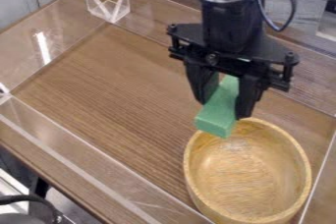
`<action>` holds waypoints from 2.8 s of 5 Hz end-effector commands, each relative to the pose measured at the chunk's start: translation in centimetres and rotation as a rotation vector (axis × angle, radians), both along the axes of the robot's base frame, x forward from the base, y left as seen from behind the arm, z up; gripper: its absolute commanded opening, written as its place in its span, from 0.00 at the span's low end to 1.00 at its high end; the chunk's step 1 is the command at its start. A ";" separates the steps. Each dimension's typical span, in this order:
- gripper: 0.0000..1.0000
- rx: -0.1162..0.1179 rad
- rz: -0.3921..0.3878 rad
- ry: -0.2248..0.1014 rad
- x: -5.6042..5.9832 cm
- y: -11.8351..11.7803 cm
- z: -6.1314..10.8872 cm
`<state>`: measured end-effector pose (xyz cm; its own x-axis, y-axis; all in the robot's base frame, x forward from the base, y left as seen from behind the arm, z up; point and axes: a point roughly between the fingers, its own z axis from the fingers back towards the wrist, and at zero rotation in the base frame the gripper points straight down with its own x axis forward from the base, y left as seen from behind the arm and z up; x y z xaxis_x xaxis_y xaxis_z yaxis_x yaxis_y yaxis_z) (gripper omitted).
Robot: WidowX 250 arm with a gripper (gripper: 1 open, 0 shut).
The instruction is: Remove the green block from inside the brown bowl and put it on the table
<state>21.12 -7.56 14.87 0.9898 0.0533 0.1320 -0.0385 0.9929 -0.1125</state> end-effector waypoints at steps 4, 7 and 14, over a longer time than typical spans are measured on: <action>0.00 0.013 0.002 -0.021 -1.0 -0.3 0.9; 0.00 0.027 0.092 -0.006 -1.3 -1.3 0.5; 0.00 0.050 0.131 0.005 -1.7 -0.6 0.5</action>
